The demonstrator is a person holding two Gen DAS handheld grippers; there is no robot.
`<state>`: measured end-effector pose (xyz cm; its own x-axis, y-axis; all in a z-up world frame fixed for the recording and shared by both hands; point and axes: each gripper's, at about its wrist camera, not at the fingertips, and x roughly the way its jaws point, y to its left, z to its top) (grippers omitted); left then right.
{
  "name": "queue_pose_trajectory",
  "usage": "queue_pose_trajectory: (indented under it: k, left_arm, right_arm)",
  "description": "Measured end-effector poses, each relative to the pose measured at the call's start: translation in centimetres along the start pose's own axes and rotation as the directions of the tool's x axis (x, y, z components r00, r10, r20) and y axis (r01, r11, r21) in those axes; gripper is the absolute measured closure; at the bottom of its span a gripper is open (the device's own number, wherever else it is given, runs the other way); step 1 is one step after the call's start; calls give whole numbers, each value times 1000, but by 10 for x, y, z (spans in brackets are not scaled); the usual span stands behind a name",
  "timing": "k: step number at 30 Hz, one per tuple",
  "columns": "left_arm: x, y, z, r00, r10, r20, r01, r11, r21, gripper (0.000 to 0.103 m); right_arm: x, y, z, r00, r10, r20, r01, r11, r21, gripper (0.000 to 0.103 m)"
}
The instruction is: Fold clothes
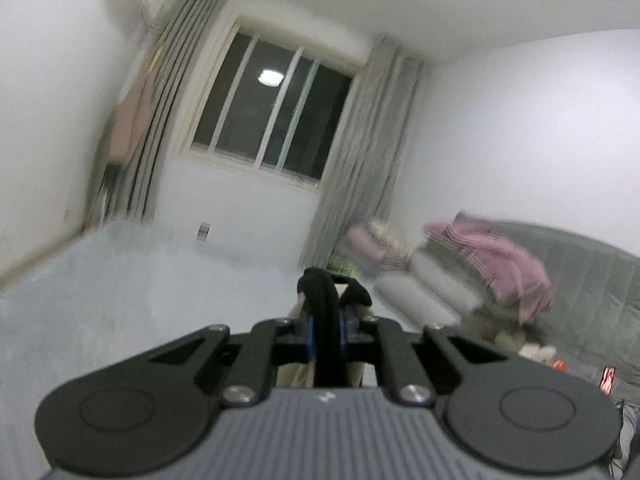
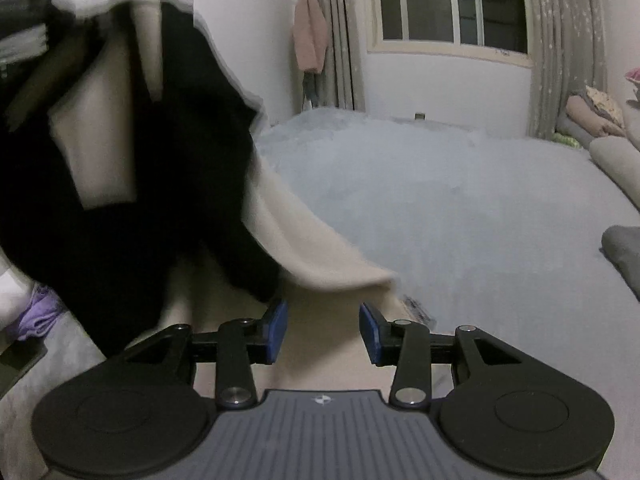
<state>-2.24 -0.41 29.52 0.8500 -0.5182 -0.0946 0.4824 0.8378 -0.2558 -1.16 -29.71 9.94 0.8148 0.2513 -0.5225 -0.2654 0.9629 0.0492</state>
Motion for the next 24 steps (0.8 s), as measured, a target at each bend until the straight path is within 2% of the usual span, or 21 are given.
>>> queue_pose_trajectory:
  k: [4, 9, 16, 18, 24]
  left_arm:
    - [-10, -45, 45, 998, -38, 56, 33, 995, 92, 94]
    - [-10, -82, 59, 994, -68, 81, 57, 990, 129, 94]
    - [4, -68, 43, 999, -43, -4, 43, 996, 80, 94]
    - [3, -62, 37, 999, -51, -14, 52, 997, 65, 94]
    - [-6, -59, 8, 995, -94, -21, 95, 990, 100, 93]
  right_arm:
    - [-5, 1, 2, 999, 3, 32, -3, 1000, 10, 64]
    - [-5, 10, 3, 999, 24, 45, -24, 1000, -19, 64]
    - [-7, 8, 4, 998, 21, 61, -21, 1000, -7, 63]
    - [-7, 8, 5, 998, 19, 68, -19, 1000, -4, 62]
    - [-10, 18, 6, 991, 12, 131, -9, 1000, -23, 61]
